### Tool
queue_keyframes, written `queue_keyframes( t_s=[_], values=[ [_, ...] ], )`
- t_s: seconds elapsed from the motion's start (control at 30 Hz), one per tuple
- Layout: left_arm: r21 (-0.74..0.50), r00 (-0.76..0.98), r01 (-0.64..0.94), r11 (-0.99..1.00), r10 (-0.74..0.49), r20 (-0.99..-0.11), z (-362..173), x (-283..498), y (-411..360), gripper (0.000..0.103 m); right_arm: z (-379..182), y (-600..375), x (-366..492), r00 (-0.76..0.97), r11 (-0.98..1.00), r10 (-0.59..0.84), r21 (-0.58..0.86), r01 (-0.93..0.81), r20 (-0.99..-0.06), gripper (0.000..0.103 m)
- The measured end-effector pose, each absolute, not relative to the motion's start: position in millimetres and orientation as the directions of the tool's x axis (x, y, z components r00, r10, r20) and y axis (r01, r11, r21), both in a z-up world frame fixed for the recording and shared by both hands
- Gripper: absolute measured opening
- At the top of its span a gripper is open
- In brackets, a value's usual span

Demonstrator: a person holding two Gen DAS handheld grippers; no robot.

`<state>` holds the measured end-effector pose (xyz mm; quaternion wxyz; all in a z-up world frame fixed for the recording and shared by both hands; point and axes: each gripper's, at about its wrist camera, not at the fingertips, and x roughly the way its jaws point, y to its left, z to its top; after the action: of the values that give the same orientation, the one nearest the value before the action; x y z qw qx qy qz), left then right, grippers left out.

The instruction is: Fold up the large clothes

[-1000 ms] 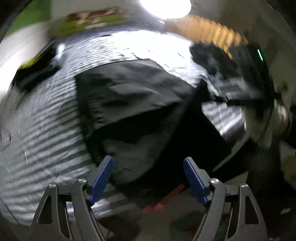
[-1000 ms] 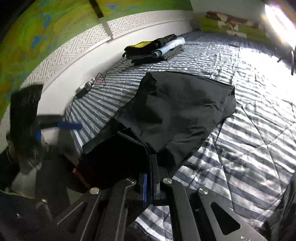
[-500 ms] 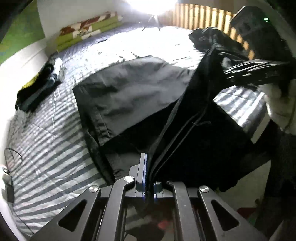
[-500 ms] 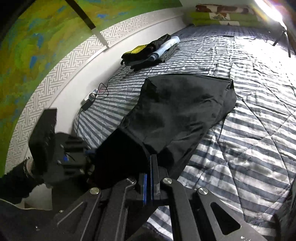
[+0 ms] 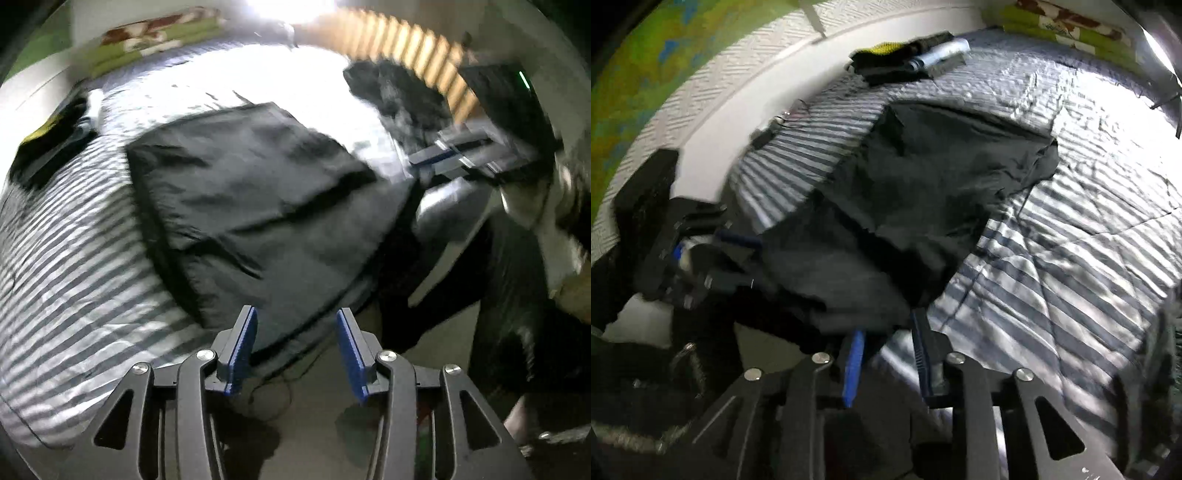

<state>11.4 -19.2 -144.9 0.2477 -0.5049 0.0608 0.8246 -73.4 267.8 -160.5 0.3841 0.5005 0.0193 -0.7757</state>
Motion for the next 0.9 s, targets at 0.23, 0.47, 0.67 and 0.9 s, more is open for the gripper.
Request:
queue_keyframes(
  t_s=[0.23,0.47,0.67,0.9],
  values=[
    [-0.182,-0.49,-0.332,-0.926,0.334,-0.805,-110.5,-33.0,-65.6,0.049,-126.0,278.7,-92.5,-0.305,-0.692,-0.676,0.435,0.576,-0.671,0.038],
    [-0.256,-0.396,-0.284,-0.924,0.356,-0.847,-172.8,-94.4,-52.0,0.049,-191.3,221.7,-114.9,-0.267,-0.753,-0.553,0.337,0.565,-0.789,0.038],
    [-0.19,-0.389,-0.26,-0.947,0.283,-0.877,-190.9,-123.5,-57.4,0.048,-201.9,230.6,-138.0,-0.252,-0.773,-0.525,0.332,0.541,-0.813,0.035],
    [-0.267,-0.479,-0.202,-0.942,0.332,-0.813,-155.7,-194.4,-73.7,0.057,-178.8,285.9,-225.6,-0.409,-0.843,-0.533,0.42,0.337,-0.741,0.037]
  ],
)
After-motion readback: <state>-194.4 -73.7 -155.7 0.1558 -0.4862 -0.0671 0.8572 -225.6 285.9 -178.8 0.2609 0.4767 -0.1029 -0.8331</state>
